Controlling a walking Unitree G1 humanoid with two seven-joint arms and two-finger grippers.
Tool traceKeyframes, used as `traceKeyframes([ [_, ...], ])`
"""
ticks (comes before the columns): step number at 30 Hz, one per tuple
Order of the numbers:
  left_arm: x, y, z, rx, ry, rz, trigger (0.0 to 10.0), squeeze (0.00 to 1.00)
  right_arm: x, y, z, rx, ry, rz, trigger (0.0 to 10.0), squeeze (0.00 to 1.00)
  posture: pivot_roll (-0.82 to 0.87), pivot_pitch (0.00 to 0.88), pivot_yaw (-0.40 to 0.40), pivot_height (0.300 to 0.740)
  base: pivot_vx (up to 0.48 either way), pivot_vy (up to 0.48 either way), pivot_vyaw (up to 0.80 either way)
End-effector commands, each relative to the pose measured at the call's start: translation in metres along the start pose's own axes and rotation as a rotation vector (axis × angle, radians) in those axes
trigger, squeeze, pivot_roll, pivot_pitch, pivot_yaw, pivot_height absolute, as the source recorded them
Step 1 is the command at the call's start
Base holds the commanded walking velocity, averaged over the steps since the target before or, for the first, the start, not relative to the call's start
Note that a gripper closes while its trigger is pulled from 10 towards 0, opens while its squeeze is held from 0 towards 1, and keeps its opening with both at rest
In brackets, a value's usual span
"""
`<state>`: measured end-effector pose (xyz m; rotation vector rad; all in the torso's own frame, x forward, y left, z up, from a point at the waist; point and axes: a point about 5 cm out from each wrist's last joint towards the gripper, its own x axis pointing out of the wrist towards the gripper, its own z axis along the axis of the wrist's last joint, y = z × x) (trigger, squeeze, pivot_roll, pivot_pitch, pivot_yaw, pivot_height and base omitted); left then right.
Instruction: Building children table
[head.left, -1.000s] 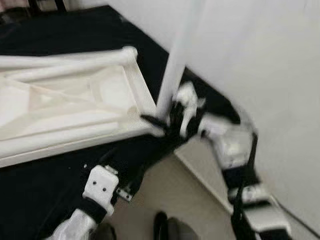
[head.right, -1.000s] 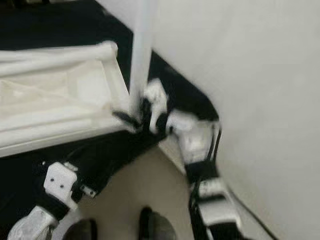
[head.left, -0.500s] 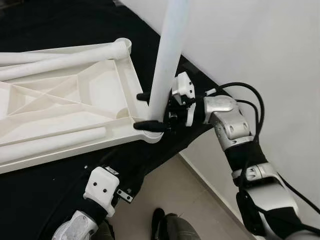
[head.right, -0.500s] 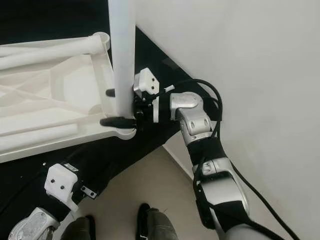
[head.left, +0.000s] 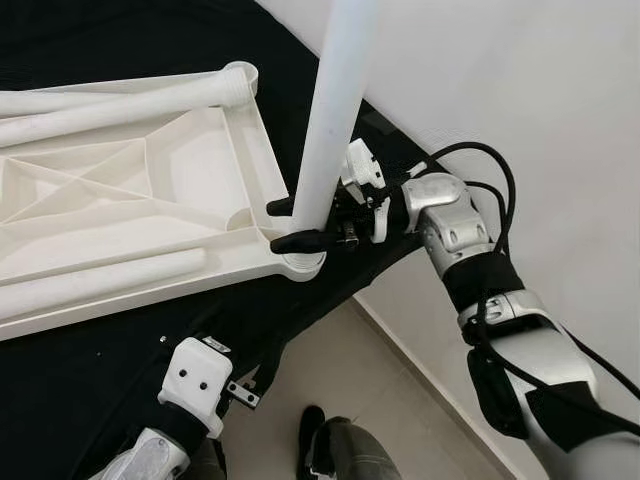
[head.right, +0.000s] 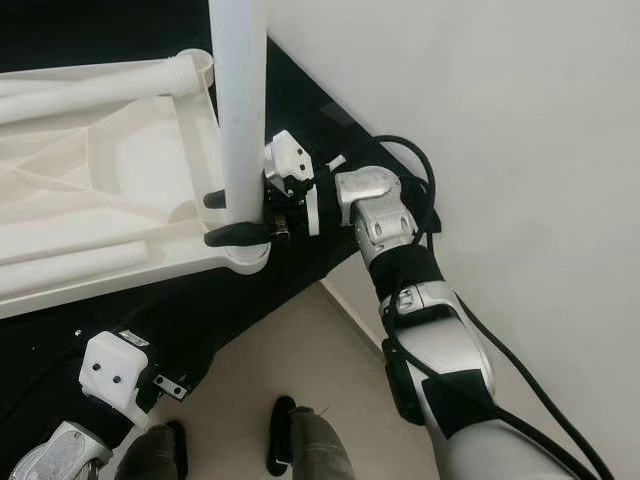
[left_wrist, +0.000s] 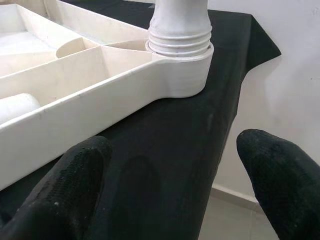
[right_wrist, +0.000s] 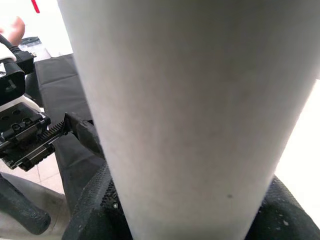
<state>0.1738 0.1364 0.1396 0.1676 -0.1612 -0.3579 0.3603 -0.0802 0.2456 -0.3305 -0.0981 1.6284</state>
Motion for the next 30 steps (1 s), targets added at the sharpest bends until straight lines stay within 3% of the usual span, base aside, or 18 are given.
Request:
traceKeyframes([
  [1, -0.002, -0.003, 0.001, 0.006, 0.013, -0.007, 10.0, 0.00, -0.005, 0.001, -0.011, 0.041, 0.040, -0.004, 0.0, 0.00, 0.23, 0.299, -0.173, 0.740, 0.000, 0.000, 0.00],
  [2, -0.002, -0.003, 0.001, 0.006, 0.013, -0.007, 10.0, 0.00, -0.005, 0.001, -0.011, 0.041, 0.040, -0.004, 0.0, 0.00, 0.23, 0.299, -0.173, 0.740, 0.000, 0.000, 0.00],
  [3, -0.001, -0.002, 0.001, 0.005, 0.006, 0.004, 10.0, 0.00, -0.006, 0.000, -0.021, 0.065, 0.053, -0.105, 0.0, 0.00, 0.21, 0.293, -0.186, 0.740, 0.000, 0.000, 0.00],
  [5, 0.000, -0.002, 0.001, 0.004, 0.003, 0.008, 10.0, 0.00, -0.007, 0.000, -0.026, 0.080, 0.058, -0.156, 0.0, 0.00, 0.21, 0.293, -0.186, 0.740, 0.000, 0.000, 0.00],
  [6, 0.001, -0.001, 0.000, 0.000, 0.003, 0.016, 10.0, 0.00, -0.005, 0.001, -0.036, 0.102, 0.067, -0.261, 0.0, 0.00, 0.17, 0.290, -0.193, 0.740, 0.000, 0.000, 0.00],
  [9, 0.002, -0.001, -0.001, -0.003, 0.003, 0.021, 10.0, 0.00, -0.003, 0.002, -0.043, 0.115, 0.074, -0.330, 0.0, 0.00, 0.17, 0.290, -0.193, 0.740, 0.000, 0.000, 0.00],
  [10, 0.002, -0.001, -0.002, -0.010, 0.003, 0.024, 10.0, 0.00, 0.000, 0.004, -0.057, 0.143, 0.118, -0.506, 0.0, 0.00, 0.16, 0.295, -0.189, 0.740, 0.000, 0.000, 0.00],
  [12, 0.002, -0.001, -0.002, -0.010, 0.003, 0.024, 10.0, 0.00, 0.000, 0.004, -0.057, 0.143, 0.118, -0.506, 0.0, 0.00, 0.16, 0.295, -0.189, 0.740, 0.000, 0.000, 0.00],
  [13, 0.003, 0.000, -0.003, -0.019, 0.004, 0.024, 10.0, 0.00, 0.004, 0.021, -0.079, 0.226, 0.157, -0.777, 0.0, 0.00, 0.15, 0.301, -0.174, 0.740, 0.000, 0.000, 0.00],
  [14, 0.003, 0.000, -0.003, -0.019, 0.004, 0.024, 10.0, 0.00, 0.004, 0.021, -0.079, 0.226, 0.157, -0.777, 0.0, 0.00, 0.15, 0.301, -0.174, 0.740, 0.000, 0.000, 0.00],
  [16, 0.004, 0.002, -0.007, -0.062, 0.009, 0.031, 10.0, 0.00, 0.019, 0.068, -0.104, 0.373, 0.214, -0.991, 0.0, 0.00, 0.11, 0.290, -0.141, 0.740, 0.000, 0.000, 0.00],
  [17, 0.005, 0.003, -0.010, -0.078, 0.010, 0.033, 10.0, 0.00, 0.021, 0.072, -0.104, 0.376, 0.209, -1.020, 0.0, 0.00, 0.10, 0.278, -0.126, 0.740, 0.000, 0.000, 0.00],
  [21, 0.009, 0.003, -0.012, -0.084, 0.007, 0.025, 10.0, 0.00, 0.013, 0.053, -0.101, 0.313, 0.203, -1.017, 0.0, 0.00, 0.11, 0.264, -0.128, 0.740, 0.000, 0.000, 0.00],
  [26, 0.010, 0.003, -0.012, -0.081, 0.007, 0.026, 10.0, 0.00, 0.010, 0.047, -0.101, 0.305, 0.201, -1.008, 0.0, 0.00, 0.11, 0.257, -0.133, 0.740, 0.000, 0.000, 0.00],
  [27, 0.010, 0.003, -0.012, -0.079, 0.006, 0.030, 10.0, 0.00, 0.007, 0.043, -0.099, 0.292, 0.194, -1.017, 4.3, 0.00, 0.11, 0.256, -0.135, 0.740, 0.000, 0.000, 0.00],
  [28, 0.010, 0.003, -0.013, -0.076, 0.006, 0.036, 10.0, 0.00, 0.006, 0.039, -0.094, 0.294, 0.159, -0.992, 10.0, 0.00, 0.12, 0.252, -0.138, 0.740, 0.000, 0.000, 0.00],
  [29, 0.010, 0.003, -0.013, -0.076, 0.006, 0.036, 10.0, 0.00, 0.006, 0.039, -0.094, 0.294, 0.159, -0.992, 10.0, 0.00, 0.12, 0.252, -0.138, 0.740, 0.000, 0.000, 0.00],
  [30, 0.010, 0.002, -0.013, -0.075, 0.005, 0.040, 10.0, 0.00, 0.006, 0.035, -0.083, 0.273, 0.115, -0.959, 10.0, 1.00, 0.12, 0.248, -0.139, 0.740, 0.000, 0.000, 0.00],
])
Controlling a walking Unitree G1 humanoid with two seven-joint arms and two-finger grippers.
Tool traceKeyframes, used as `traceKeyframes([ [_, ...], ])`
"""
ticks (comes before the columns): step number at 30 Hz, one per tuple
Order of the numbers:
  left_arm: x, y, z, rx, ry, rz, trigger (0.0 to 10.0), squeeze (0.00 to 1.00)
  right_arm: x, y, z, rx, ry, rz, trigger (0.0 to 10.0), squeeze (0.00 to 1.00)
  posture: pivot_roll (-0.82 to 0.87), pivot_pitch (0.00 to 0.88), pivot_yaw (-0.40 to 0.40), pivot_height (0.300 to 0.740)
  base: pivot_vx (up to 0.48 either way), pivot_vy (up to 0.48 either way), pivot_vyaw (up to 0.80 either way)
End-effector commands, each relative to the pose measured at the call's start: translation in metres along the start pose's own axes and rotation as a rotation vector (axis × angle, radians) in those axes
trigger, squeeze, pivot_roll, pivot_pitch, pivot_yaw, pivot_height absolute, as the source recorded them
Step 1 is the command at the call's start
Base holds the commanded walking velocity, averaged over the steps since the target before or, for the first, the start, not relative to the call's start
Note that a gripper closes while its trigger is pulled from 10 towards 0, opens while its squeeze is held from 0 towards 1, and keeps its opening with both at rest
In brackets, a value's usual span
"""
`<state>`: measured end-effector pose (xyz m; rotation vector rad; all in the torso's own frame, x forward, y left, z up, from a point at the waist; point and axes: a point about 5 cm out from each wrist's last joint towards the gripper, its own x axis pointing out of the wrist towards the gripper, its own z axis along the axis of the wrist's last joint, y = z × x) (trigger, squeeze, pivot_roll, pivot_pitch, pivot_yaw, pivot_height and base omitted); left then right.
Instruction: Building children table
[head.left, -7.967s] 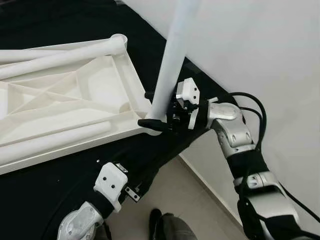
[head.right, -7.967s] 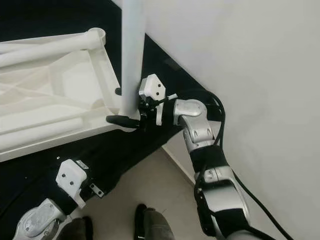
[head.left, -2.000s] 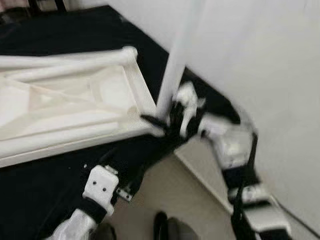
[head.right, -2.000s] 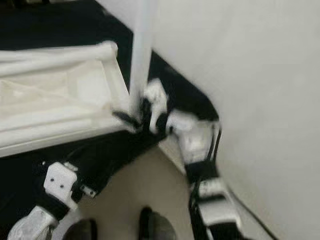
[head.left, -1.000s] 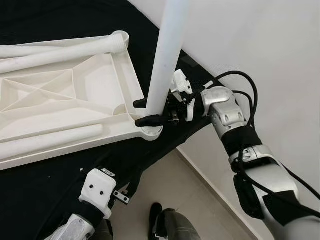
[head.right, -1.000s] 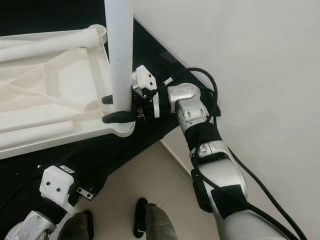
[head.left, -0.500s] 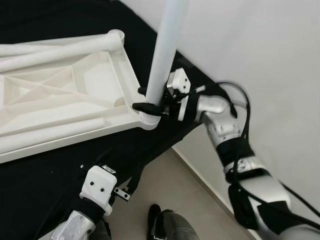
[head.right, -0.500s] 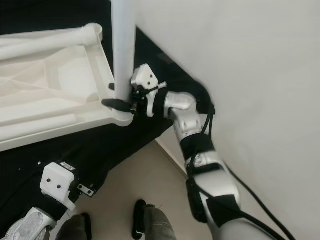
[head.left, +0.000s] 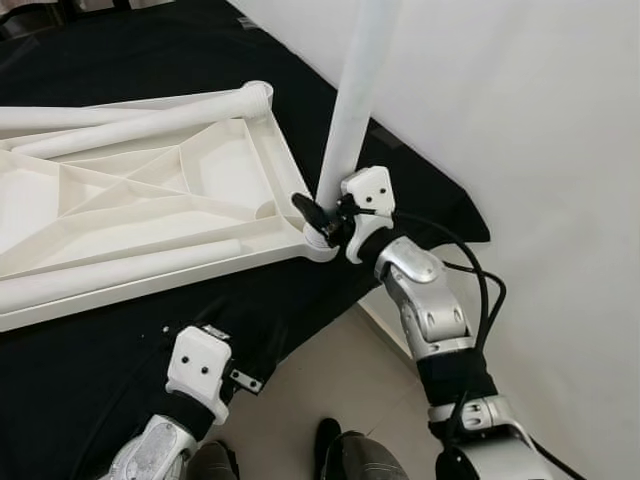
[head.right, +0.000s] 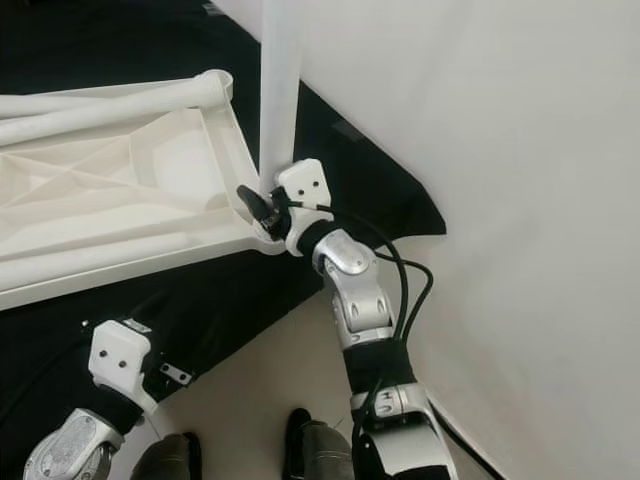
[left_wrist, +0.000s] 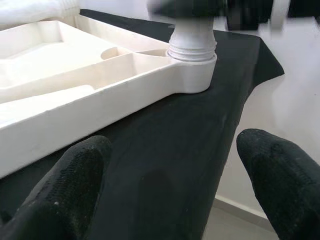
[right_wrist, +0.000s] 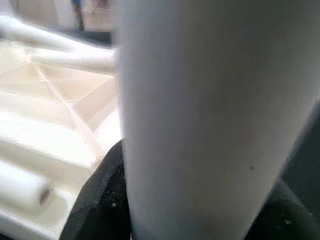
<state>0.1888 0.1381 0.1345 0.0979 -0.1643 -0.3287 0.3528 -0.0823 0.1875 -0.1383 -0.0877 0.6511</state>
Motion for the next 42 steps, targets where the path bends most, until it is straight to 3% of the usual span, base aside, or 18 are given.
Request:
traceKeyframes([
  [1, -0.003, -0.003, -0.005, -0.008, 0.017, 0.006, 10.0, 0.00, -0.005, 0.002, -0.017, 0.070, 0.063, 0.073, 10.0, 1.00, 0.12, 0.247, -0.138, 0.740, 0.000, 0.000, 0.00],
  [3, -0.003, -0.003, -0.005, -0.009, 0.016, 0.003, 10.0, 0.00, -0.002, 0.002, 0.008, 0.072, -0.045, 0.198, 10.0, 1.00, 0.13, 0.246, -0.134, 0.740, 0.000, 0.000, 0.00],
  [4, -0.003, -0.003, -0.005, -0.009, 0.016, 0.003, 10.0, 0.00, -0.002, 0.002, 0.008, 0.072, -0.045, 0.198, 10.0, 1.00, 0.13, 0.246, -0.134, 0.740, 0.000, 0.000, 0.00],
  [5, -0.002, -0.003, -0.005, -0.009, 0.016, -0.002, 10.0, 0.00, -0.002, 0.000, 0.018, 0.057, -0.079, 0.279, 10.0, 0.43, 0.13, 0.246, -0.134, 0.740, 0.000, 0.000, 0.00],
  [6, -0.002, -0.003, -0.005, -0.009, 0.016, -0.002, 10.0, 0.00, -0.002, 0.000, 0.018, 0.057, -0.079, 0.279, 10.0, 0.43, 0.13, 0.246, -0.134, 0.740, 0.000, 0.000, 0.00],
  [7, -0.002, -0.003, -0.005, -0.010, 0.015, -0.006, 10.0, 0.00, -0.002, -0.002, 0.025, 0.029, -0.100, 0.340, 10.0, 0.01, 0.14, 0.249, -0.135, 0.740, 0.000, 0.000, 0.00],
  [13, -0.002, -0.004, -0.004, -0.005, 0.012, -0.014, 10.0, 0.00, 0.003, -0.014, 0.038, -0.063, -0.099, 0.493, 10.0, 0.00, 0.15, 0.263, -0.141, 0.740, 0.000, 0.000, 0.00],
  [17, -0.006, -0.007, 0.000, 0.004, 0.011, -0.026, 10.0, 0.00, 0.013, -0.022, 0.042, -0.201, -0.003, 0.631, 10.0, 0.00, 0.17, 0.276, -0.149, 0.740, 0.000, 0.000, 0.00],
  [27, -0.012, -0.008, 0.006, 0.041, 0.019, -0.050, 10.0, 0.00, 0.018, -0.024, 0.043, -0.177, 0.064, 0.746, 10.0, 0.00, 0.20, 0.298, -0.163, 0.740, 0.000, 0.000, 0.00],
  [28, -0.014, -0.008, 0.008, 0.041, 0.019, -0.053, 10.0, 0.00, 0.017, -0.025, 0.043, -0.167, 0.072, 0.770, 5.9, 0.00, 0.20, 0.300, -0.163, 0.740, 0.000, 0.000, 0.00],
  [31, -0.015, -0.009, 0.009, 0.040, 0.020, -0.054, 10.0, 0.00, 0.017, -0.025, 0.043, -0.163, 0.076, 0.794, 5.9, 0.00, 0.20, 0.300, -0.163, 0.740, 0.000, 0.000, 0.00],
  [32, -0.017, -0.010, 0.011, 0.037, 0.019, -0.058, 10.0, 0.00, 0.016, -0.027, 0.044, -0.150, 0.086, 0.843, 0.0, 0.00, 0.21, 0.305, -0.166, 0.740, 0.000, 0.000, 0.00],
  [42, -0.017, -0.013, 0.014, 0.030, 0.016, -0.062, 10.0, 0.00, 0.012, -0.034, 0.044, -0.098, 0.060, 0.836, 0.0, 0.00, 0.21, 0.306, -0.166, 0.740, 0.000, 0.000, 0.00],
])
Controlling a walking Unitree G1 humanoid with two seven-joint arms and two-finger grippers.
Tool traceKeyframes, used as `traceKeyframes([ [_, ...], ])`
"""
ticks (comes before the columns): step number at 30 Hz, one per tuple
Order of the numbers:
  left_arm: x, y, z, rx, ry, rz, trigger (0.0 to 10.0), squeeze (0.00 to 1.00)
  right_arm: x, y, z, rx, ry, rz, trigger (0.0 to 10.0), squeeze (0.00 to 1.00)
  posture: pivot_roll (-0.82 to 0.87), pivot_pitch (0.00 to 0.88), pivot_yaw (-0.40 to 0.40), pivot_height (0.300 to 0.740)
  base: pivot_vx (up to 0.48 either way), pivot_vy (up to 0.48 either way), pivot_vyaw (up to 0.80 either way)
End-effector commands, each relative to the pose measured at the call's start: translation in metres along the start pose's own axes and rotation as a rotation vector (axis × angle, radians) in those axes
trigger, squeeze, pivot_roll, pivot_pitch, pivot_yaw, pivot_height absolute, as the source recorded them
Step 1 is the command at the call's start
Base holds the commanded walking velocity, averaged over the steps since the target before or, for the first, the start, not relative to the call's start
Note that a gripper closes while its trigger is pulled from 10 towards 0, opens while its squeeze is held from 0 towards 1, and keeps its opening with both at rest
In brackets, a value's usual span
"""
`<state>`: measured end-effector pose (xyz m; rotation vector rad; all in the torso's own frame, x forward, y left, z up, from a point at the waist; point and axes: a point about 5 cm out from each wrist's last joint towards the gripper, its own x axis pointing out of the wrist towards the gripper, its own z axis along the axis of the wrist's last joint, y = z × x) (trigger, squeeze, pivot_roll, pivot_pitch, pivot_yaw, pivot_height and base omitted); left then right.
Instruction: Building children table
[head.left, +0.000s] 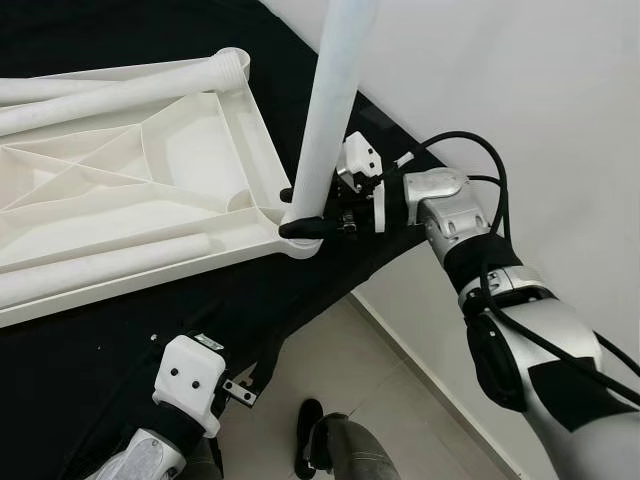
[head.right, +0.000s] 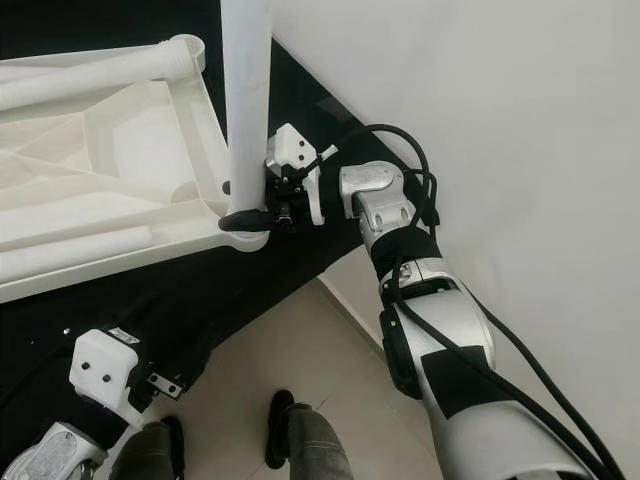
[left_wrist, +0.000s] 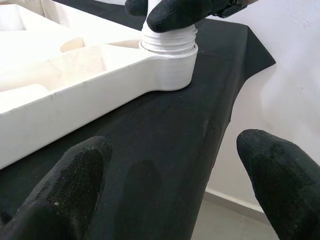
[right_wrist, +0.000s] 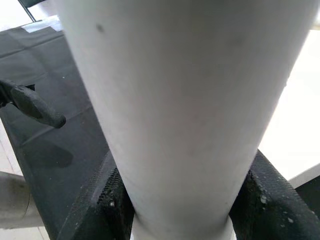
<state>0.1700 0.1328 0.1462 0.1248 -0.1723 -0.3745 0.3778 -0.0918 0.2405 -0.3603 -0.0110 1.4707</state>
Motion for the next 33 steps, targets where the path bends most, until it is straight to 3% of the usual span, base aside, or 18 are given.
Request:
traceKeyframes([
  [1, -0.003, -0.004, -0.001, 0.005, 0.022, -0.015, 10.0, 0.00, -0.004, 0.001, -0.005, 0.052, -0.033, 0.002, 0.0, 0.00, 0.21, 0.306, -0.166, 0.740, 0.000, 0.000, 0.00],
  [6, -0.002, -0.003, -0.002, 0.004, 0.026, -0.016, 10.0, 0.00, -0.013, 0.004, -0.024, 0.070, -0.044, -0.120, 0.0, 0.00, 0.19, 0.302, -0.166, 0.740, 0.000, 0.000, 0.00],
  [7, -0.002, -0.003, -0.002, 0.004, 0.026, -0.016, 10.0, 0.00, -0.013, 0.006, -0.039, 0.097, 0.005, -0.222, 0.0, 0.00, 0.19, 0.302, -0.171, 0.740, 0.000, 0.000, 0.00],
  [8, -0.002, -0.003, -0.002, 0.004, 0.026, -0.016, 10.0, 0.00, -0.013, 0.006, -0.039, 0.097, 0.005, -0.222, 0.0, 0.00, 0.19, 0.302, -0.171, 0.740, 0.000, 0.000, 0.00],
  [9, -0.001, -0.003, -0.002, 0.004, 0.026, -0.015, 10.0, 0.00, -0.007, 0.010, -0.061, 0.130, 0.071, -0.417, 0.0, 0.00, 0.18, 0.302, -0.175, 0.740, 0.000, 0.000, 0.00],
  [10, -0.001, -0.002, -0.002, 0.004, 0.026, -0.014, 10.0, 0.00, -0.002, 0.023, -0.087, 0.213, 0.144, -0.716, 0.0, 0.00, 0.18, 0.309, -0.176, 0.740, 0.000, 0.000, 0.00],
  [11, -0.001, -0.002, -0.002, 0.004, 0.026, -0.013, 10.0, 0.00, -0.007, 0.035, -0.101, 0.267, 0.211, -0.941, 0.0, 0.00, 0.18, 0.309, -0.176, 0.740, 0.000, 0.000, 0.00],
  [13, -0.001, -0.002, -0.002, 0.004, 0.026, -0.013, 10.0, 0.00, -0.007, 0.035, -0.101, 0.267, 0.211, -0.941, 0.0, 0.00, 0.18, 0.309, -0.176, 0.740, 0.000, 0.000, 0.00],
  [14, 0.000, 0.000, -0.003, 0.005, 0.027, -0.013, 10.0, 0.00, 0.000, 0.056, -0.106, 0.293, 0.229, -0.999, 0.0, 0.00, 0.18, 0.318, -0.158, 0.740, 0.000, 0.000, 0.00],
  [15, 0.001, 0.001, -0.003, 0.006, 0.028, -0.013, 10.0, 0.00, 0.014, 0.069, -0.104, 0.328, 0.206, -0.972, 0.0, 0.00, 0.17, 0.294, -0.152, 0.740, 0.000, 0.000, 0.00],
  [21, 0.006, 0.001, -0.003, 0.010, 0.018, -0.021, 10.0, 0.00, 0.046, 0.068, -0.088, 0.301, 0.140, -0.843, 0.0, 0.00, 0.18, 0.285, -0.158, 0.740, 0.000, 0.000, 0.00],
  [22, 0.007, 0.002, -0.002, 0.011, 0.013, -0.017, 10.0, 0.00, 0.051, 0.064, -0.084, 0.281, 0.135, -0.819, 10.0, 0.00, 0.19, 0.285, -0.162, 0.740, 0.000, 0.000, 0.00],
  [26, 0.007, 0.002, -0.002, 0.010, 0.010, -0.009, 10.0, 0.00, 0.055, 0.063, -0.080, 0.243, 0.146, -0.788, 10.0, 0.00, 0.18, 0.283, -0.164, 0.740, 0.000, 0.000, 0.00],
  [27, 0.007, 0.003, -0.002, 0.008, 0.010, -0.008, 10.0, 0.00, 0.059, 0.068, -0.074, 0.200, 0.116, -0.694, 10.0, 1.00, 0.18, 0.285, -0.165, 0.740, 0.000, 0.000, 0.00],
  [30, 0.007, 0.002, -0.002, 0.008, 0.010, -0.010, 10.0, 0.00, 0.060, 0.069, -0.071, 0.190, 0.092, -0.666, 10.0, 1.00, 0.18, 0.285, -0.165, 0.740, 0.000, 0.000, 0.00],
  [31, 0.007, 0.002, -0.002, 0.007, 0.009, -0.016, 10.0, 0.00, 0.062, 0.069, -0.041, 0.150, -0.083, -0.555, 10.0, 1.00, 0.18, 0.286, -0.162, 0.740, 0.000, 0.000, 0.00],
  [32, 0.007, 0.002, -0.002, 0.007, 0.009, -0.016, 10.0, 0.00, 0.062, 0.069, -0.041, 0.150, -0.083, -0.555, 10.0, 1.00, 0.18, 0.286, -0.162, 0.740, 0.000, 0.000, 0.00],
  [33, 0.007, 0.001, -0.001, 0.006, 0.008, -0.017, 10.0, 0.00, 0.060, 0.067, -0.030, 0.138, -0.152, -0.481, 10.0, 0.86, 0.17, 0.285, -0.162, 0.740, 0.000, 0.000, 0.00],
])
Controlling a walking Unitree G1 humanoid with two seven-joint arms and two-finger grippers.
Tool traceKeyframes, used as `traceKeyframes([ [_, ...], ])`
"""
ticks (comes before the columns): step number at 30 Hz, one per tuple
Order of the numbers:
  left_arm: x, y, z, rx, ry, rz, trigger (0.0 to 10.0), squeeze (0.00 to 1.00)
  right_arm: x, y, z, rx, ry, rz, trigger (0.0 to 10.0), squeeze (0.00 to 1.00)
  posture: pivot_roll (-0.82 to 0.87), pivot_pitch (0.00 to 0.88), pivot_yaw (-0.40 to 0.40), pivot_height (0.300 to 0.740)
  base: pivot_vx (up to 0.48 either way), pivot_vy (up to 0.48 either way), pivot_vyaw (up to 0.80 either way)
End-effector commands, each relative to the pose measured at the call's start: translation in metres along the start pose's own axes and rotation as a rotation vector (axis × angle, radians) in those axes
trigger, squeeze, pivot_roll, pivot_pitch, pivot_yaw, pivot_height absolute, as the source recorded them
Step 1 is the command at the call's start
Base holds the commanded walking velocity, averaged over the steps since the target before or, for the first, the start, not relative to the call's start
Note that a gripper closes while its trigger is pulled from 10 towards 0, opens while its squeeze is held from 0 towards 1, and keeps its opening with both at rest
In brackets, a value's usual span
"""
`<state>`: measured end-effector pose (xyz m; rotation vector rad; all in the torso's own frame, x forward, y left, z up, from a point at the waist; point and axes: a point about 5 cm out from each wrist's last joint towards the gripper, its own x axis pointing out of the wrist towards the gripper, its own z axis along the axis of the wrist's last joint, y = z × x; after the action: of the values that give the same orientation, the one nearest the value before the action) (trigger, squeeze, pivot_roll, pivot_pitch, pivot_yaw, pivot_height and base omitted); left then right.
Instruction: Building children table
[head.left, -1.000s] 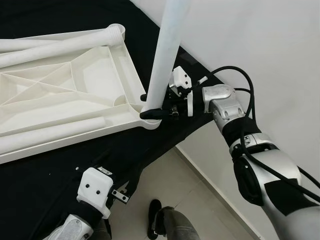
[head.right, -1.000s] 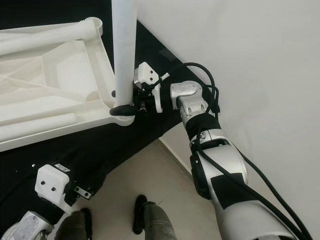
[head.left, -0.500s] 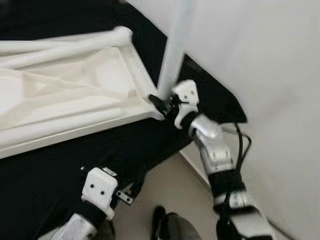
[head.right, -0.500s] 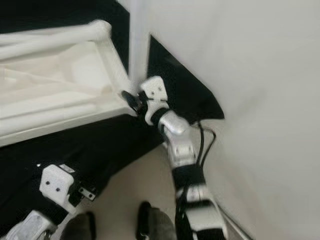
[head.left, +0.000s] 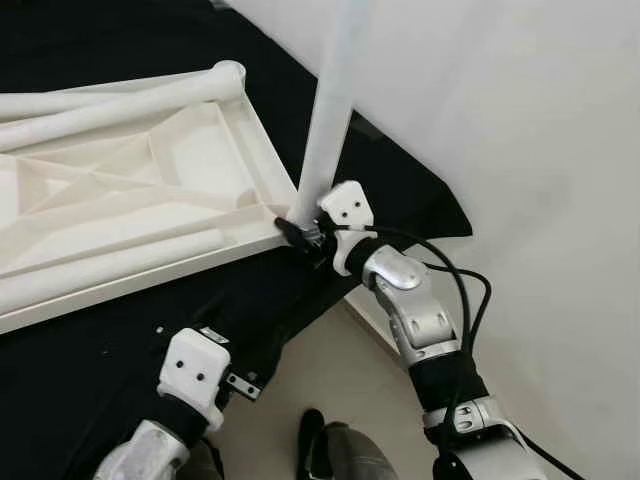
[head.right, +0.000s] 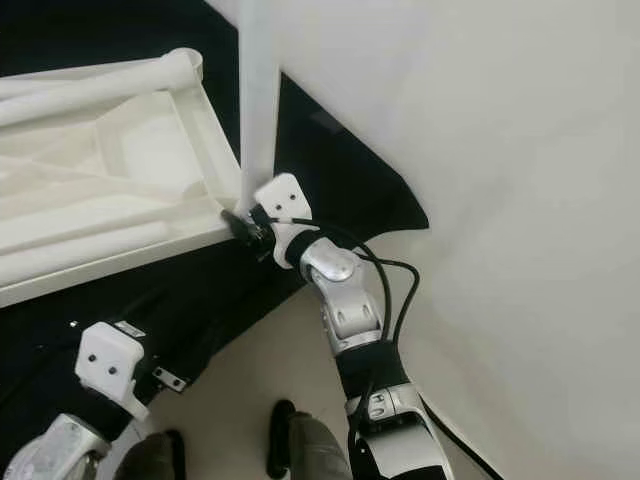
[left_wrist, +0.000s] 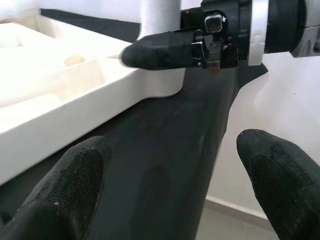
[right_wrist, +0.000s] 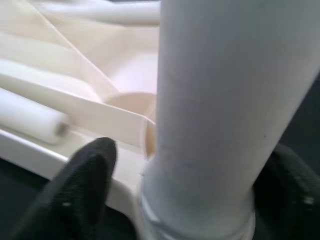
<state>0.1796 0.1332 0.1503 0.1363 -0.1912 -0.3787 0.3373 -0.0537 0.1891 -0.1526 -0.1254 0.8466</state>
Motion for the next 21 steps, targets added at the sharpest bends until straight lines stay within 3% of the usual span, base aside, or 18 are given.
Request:
traceKeyframes([
  [1, -0.002, -0.003, -0.003, -0.010, 0.023, -0.015, 10.0, 0.00, 0.006, 0.016, 0.005, 0.008, -0.045, 0.219, 10.0, 0.00, 0.17, 0.285, -0.163, 0.740, 0.000, 0.000, 0.00],
  [4, -0.002, -0.004, -0.003, -0.011, 0.022, -0.016, 10.0, 0.00, 0.005, 0.013, 0.008, -0.017, -0.050, 0.245, 10.0, 0.00, 0.17, 0.287, -0.167, 0.740, 0.000, 0.000, 0.00],
  [12, 0.000, -0.006, -0.001, -0.016, 0.016, -0.015, 10.0, 0.00, 0.011, -0.003, 0.014, -0.157, -0.014, 0.538, 10.0, 0.00, 0.20, 0.294, -0.175, 0.740, 0.000, 0.000, 0.00],
  [15, -0.001, -0.008, 0.000, -0.014, 0.014, -0.013, 10.0, 0.00, 0.020, -0.016, 0.029, -0.177, -0.009, 0.575, 10.0, 0.00, 0.21, 0.299, -0.183, 0.740, 0.000, 0.000, 0.00],
  [21, -0.003, -0.010, 0.001, -0.014, 0.016, -0.010, 10.0, 0.00, 0.027, -0.022, 0.040, -0.155, -0.029, 0.577, 10.0, 0.00, 0.23, 0.310, -0.186, 0.740, 0.000, 0.000, 0.00],
])
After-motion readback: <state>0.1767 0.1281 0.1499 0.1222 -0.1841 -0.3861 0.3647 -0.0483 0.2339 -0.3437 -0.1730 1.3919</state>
